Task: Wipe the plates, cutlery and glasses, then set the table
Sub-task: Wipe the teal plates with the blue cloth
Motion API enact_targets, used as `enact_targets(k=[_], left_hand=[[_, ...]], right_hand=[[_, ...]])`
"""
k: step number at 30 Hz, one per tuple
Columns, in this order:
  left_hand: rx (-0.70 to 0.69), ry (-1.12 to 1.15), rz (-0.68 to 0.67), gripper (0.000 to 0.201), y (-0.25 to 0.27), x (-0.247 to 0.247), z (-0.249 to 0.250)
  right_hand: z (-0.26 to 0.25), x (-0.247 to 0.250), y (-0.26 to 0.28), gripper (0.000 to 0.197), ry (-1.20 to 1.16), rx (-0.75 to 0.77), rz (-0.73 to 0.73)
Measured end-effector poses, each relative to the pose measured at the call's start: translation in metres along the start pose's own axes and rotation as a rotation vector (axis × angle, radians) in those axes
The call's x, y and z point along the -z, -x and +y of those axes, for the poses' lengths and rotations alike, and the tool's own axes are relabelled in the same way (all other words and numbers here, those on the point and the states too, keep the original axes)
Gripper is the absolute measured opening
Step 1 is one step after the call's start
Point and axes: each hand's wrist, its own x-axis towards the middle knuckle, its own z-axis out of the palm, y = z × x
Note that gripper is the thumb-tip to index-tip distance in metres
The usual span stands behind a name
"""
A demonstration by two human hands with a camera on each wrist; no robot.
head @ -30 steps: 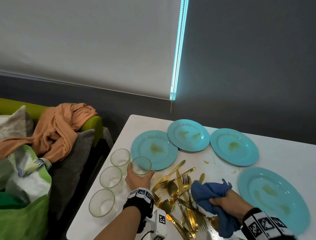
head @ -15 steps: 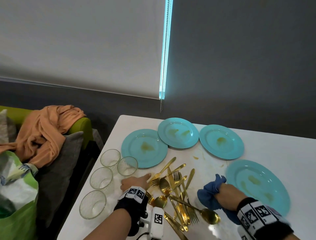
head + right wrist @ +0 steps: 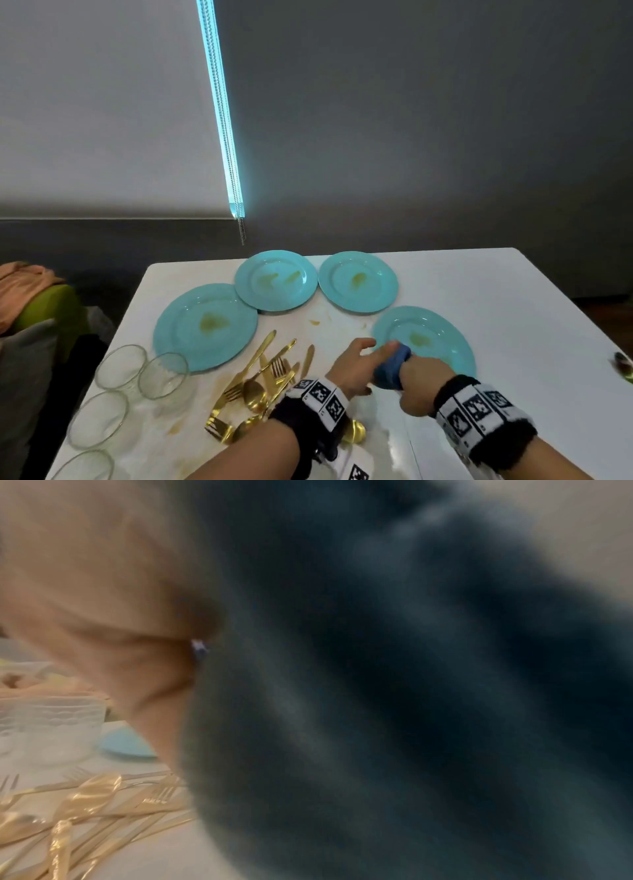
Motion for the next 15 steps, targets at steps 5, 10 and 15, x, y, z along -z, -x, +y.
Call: enact_targets(k=[5,10,15], left_hand=[[-0.014,0.245,0.0,0.01,-0.038,-0.038,0.018],[-0.021,0.385,0.01,0.014,-0.071,-0.061,0.029],[0.039,0.418,0.051,0.014,-0.096,-0.09,0.029]], right_hand=[[0.051,-0.001,-0.01,0.046,-0.034,0.11,0.125],[0.124,-0.013,-0.029,0.065,-0.537,0.054,0.151],[0.175,-0.033,-0.052,0.055,-1.231,0.074,0.07]])
